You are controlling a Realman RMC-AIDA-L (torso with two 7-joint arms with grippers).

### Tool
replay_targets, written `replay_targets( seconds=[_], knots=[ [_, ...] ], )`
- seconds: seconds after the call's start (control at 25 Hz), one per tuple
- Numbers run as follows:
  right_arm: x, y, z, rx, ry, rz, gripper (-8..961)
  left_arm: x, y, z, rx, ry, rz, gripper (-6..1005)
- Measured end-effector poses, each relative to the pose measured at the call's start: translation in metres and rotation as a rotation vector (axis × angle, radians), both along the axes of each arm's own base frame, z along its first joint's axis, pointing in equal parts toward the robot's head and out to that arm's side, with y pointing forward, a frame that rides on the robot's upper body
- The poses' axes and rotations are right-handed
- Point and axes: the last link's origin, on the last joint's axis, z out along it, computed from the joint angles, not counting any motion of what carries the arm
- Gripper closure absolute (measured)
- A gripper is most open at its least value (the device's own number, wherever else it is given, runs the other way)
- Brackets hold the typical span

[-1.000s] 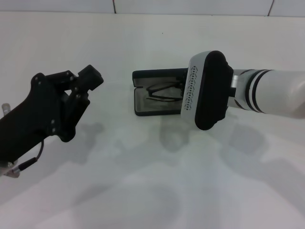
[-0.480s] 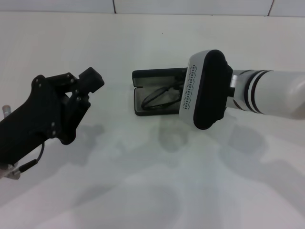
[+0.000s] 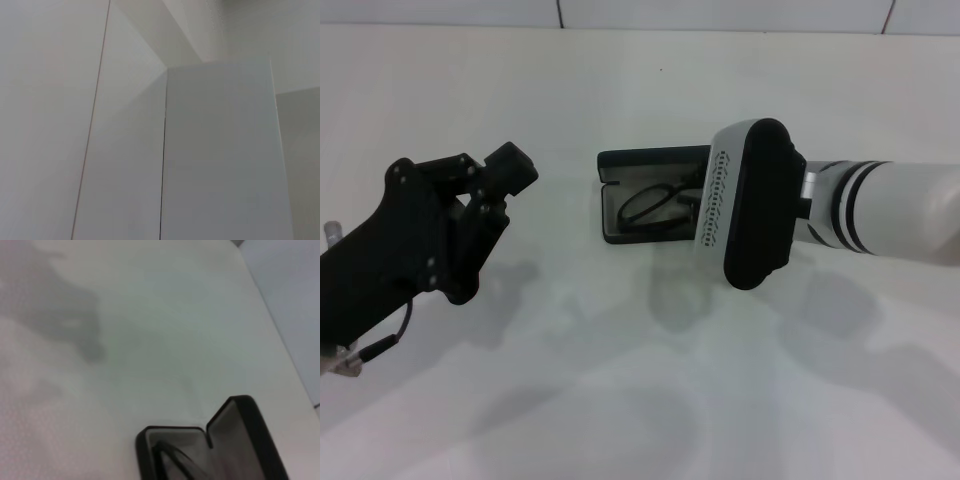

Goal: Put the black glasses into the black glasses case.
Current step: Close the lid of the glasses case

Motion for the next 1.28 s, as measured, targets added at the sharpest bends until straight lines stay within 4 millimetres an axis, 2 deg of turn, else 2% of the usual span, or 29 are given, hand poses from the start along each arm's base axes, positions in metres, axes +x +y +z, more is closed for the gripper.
replay_targets(
  seconds=[0.4, 0.84, 1.08, 1.28],
  knots=[
    [0.000, -0.014, 0.003, -0.022, 0.017, -0.031, 797, -0.001, 0.000, 0.001, 0.003, -0.001, 0.003, 956],
    [0.004, -0.015, 0.011, 0.003, 0.046, -0.055, 797, -0.003, 0.000, 0.001, 0.003, 0.001, 0.012, 956],
    [0.004, -0.013, 0.026, 0.035, 0.120, -0.105, 797, -0.003, 0.000, 0.002, 0.003, 0.003, 0.013, 956],
    [0.005, -0.016, 0.045, 0.009, 0.230, -0.233, 797, -0.007, -0.003, 0.003, 0.002, 0.007, 0.026, 956]
  ],
)
